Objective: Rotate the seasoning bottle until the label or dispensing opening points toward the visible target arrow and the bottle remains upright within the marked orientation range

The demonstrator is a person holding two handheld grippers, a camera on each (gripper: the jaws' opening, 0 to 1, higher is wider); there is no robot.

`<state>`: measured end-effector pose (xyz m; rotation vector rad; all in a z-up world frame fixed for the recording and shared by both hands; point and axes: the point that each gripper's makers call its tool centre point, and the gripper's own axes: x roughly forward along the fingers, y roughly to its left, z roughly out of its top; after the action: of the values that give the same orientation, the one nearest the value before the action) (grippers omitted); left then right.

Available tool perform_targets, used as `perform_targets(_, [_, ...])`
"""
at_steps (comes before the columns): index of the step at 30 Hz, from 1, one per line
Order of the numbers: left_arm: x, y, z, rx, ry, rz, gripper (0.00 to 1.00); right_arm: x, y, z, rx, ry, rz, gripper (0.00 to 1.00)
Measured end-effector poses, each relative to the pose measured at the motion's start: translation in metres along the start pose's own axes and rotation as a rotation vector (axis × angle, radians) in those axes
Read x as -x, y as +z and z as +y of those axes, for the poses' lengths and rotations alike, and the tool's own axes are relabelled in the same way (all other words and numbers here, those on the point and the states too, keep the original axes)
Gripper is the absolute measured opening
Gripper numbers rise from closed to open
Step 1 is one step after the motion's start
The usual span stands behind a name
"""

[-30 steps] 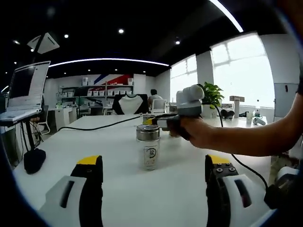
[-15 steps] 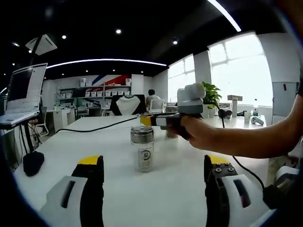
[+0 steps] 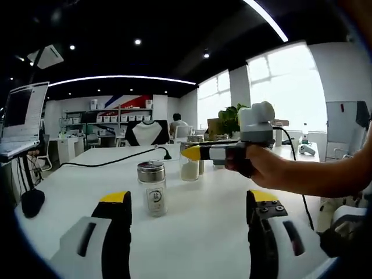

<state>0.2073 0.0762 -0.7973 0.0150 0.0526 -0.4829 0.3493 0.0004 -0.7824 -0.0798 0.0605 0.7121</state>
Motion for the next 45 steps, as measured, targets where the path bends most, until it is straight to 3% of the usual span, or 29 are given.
perform_targets(8, [-0.007, -0.014, -0.014, -0.050, -0.041, 0.063, 0.81, 0.027, -0.003, 0.014, -0.002, 0.027, -0.008, 0.30])
perform_targets(18, [-0.024, -0.014, -0.032, -0.090, -0.158, 0.069, 0.65, 0.053, 0.002, 0.039, 0.045, 0.108, -0.023, 0.30])
perform_targets(25, [-0.036, -0.014, -0.031, -0.105, -0.185, 0.075, 0.60, 0.066, 0.004, 0.056, 0.043, 0.207, -0.053, 0.30])
perform_targets(30, [-0.039, -0.013, -0.038, -0.133, -0.240, 0.067, 0.54, 0.078, 0.002, 0.074, 0.097, 0.285, -0.063, 0.30])
perform_targets(32, [-0.039, -0.014, -0.041, -0.101, -0.269, 0.068, 0.51, 0.083, 0.001, 0.082, 0.103, 0.322, -0.056, 0.30])
perform_targets(39, [-0.036, -0.012, -0.053, -0.106, -0.354, 0.046, 0.51, 0.095, -0.001, 0.099, 0.107, 0.407, -0.062, 0.30])
perform_targets(45, [-0.036, -0.013, -0.055, -0.100, -0.358, 0.046, 0.51, 0.099, -0.008, 0.104, 0.113, 0.423, -0.041, 0.30])
